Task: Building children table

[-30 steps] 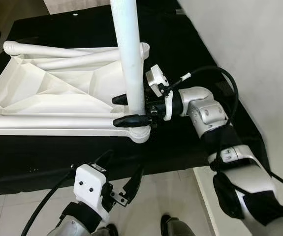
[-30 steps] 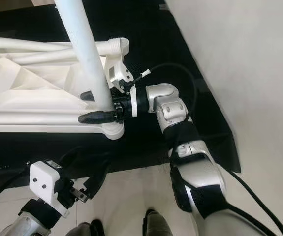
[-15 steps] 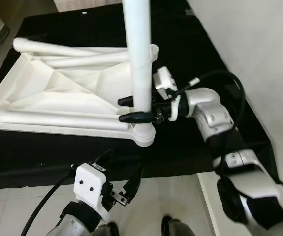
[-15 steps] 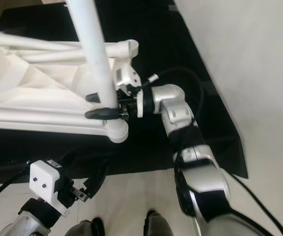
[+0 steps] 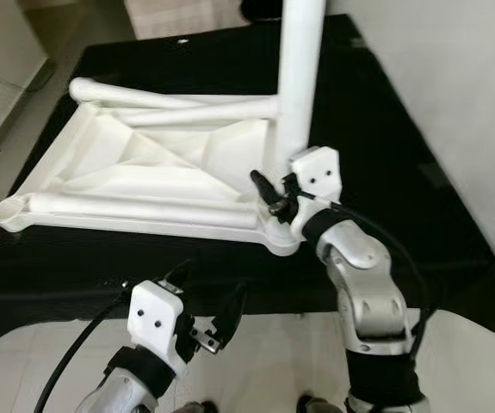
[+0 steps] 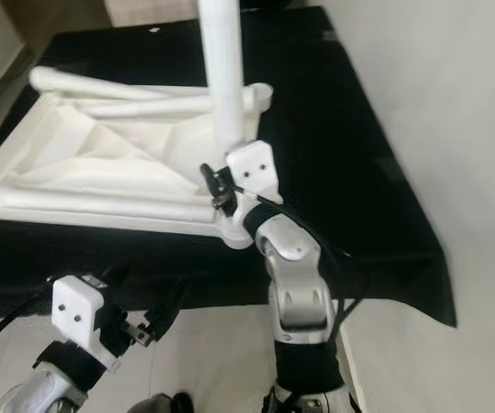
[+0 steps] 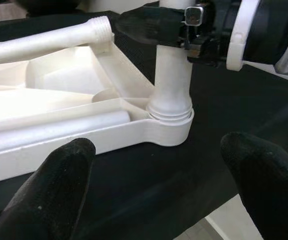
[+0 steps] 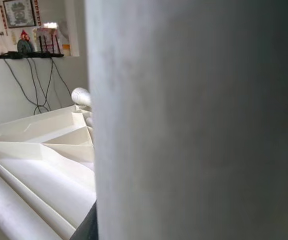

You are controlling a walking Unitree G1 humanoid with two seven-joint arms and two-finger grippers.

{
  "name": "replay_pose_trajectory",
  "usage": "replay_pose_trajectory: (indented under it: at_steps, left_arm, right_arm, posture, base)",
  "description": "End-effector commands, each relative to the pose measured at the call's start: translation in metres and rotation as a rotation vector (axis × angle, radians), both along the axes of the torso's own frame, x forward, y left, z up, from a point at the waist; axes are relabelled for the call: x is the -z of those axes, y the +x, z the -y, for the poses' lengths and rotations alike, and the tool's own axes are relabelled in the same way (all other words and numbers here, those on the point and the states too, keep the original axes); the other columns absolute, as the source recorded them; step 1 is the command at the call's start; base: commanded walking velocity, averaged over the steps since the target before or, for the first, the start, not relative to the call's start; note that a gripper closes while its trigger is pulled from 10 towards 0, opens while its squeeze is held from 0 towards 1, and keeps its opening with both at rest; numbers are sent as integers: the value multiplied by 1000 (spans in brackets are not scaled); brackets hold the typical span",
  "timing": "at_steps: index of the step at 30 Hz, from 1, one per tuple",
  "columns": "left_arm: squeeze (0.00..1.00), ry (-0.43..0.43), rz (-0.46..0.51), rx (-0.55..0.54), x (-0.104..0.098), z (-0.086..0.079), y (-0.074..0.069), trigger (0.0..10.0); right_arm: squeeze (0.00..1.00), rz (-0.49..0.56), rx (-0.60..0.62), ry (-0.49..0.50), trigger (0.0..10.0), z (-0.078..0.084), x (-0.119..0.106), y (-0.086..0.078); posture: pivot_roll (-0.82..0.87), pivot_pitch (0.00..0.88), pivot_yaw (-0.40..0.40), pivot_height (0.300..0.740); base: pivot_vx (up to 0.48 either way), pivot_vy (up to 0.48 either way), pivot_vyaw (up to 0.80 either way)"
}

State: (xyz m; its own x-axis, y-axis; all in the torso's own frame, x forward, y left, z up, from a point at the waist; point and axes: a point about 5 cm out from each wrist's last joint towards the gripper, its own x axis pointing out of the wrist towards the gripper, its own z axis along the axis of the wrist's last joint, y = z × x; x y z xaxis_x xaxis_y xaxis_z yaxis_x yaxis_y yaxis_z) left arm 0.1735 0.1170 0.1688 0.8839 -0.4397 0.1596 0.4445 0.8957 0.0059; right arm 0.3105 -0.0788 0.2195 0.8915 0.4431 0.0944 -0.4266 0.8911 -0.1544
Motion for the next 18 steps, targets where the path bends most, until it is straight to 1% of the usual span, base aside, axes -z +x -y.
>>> replay_pose_trajectory:
  at_steps: [1, 5, 6, 7, 8, 9, 11, 12, 13, 14, 15, 16, 17, 18]
  left_arm:
    - [0, 15, -22, -6, 5, -4, -2, 10000]
    - [0, 15, -21, -9, 4, -5, -2, 10000]
    - [0, 13, -20, -6, 4, -4, -2, 10000]
    - [0, 13, -20, -6, 4, -4, -2, 10000]
    - [0, 11, -19, -5, 4, -4, -1, 10000]
    - [0, 11, -19, -5, 4, -4, -1, 10000]
    - [0, 9, -18, -3, 3, -2, -1, 10000]
    - [0, 8, -17, -4, 3, -2, -2, 10000]
    - [0, 8, -16, -3, 3, -1, -2, 10000]
    - [0, 7, -15, -5, 3, -1, -2, 10000]
    - [0, 7, -15, -5, 3, -1, -2, 10000]
    - [0, 6, -14, -7, 3, 0, -3, 10000]
    - [0, 6, -13, -8, 3, 0, -3, 10000]
    - [0, 6, -13, -8, 3, 0, -3, 10000]
  right_arm:
    - [0, -151, -11, 38, 10000, -17, 17, 8]
    - [20, -143, -28, 43, 10000, -16, 13, 8]
    - [1000, -110, -94, 59, 10000, -11, 4, 14]
    - [1000, -110, -94, 59, 10000, -11, 4, 14]
    - [1000, -73, -184, 60, 10000, -6, -6, 21]
    - [1000, -73, -184, 60, 10000, -6, -6, 21]
    - [1000, -34, -352, 5, 10000, 7, -17, 32]
    - [1000, -24, -418, -54, 10000, 11, -18, 34]
    - [965, -18, -454, -94, 10000, 13, -17, 35]
    - [863, -26, -503, -138, 10000, 16, -15, 35]
    - [863, -26, -503, -138, 10000, 16, -15, 35]
    - [0, -34, -597, -210, 10000, 21, -12, 37]
    - [0, -50, -647, -208, 10000, 23, -12, 38]
    - [0, -50, -647, -208, 10000, 23, -12, 38]
  posture:
    - [57, 243, 58, 740]
    - [57, 243, 56, 740]
    - [53, 245, 55, 740]
    - [53, 245, 55, 740]
    - [53, 245, 55, 740]
    - [53, 245, 55, 740]
    - [58, 244, 50, 740]
    - [64, 244, 46, 740]
    - [64, 244, 46, 740]
    - [68, 246, 42, 740]
    - [68, 246, 42, 740]
    - [69, 247, 42, 740]
    - [69, 247, 42, 740]
    - [69, 247, 42, 740]
  base:
    - [0, 0, 0]
    - [0, 0, 0]
    - [0, 0, 0]
    - [0, 0, 0]
    - [0, 0, 0]
    - [0, 0, 0]
    - [0, 0, 0]
    - [0, 0, 0]
    - [0, 0, 0]
    - [0, 0, 0]
    - [0, 0, 0]
    - [0, 0, 0]
    - [0, 0, 0]
    - [0, 0, 0]
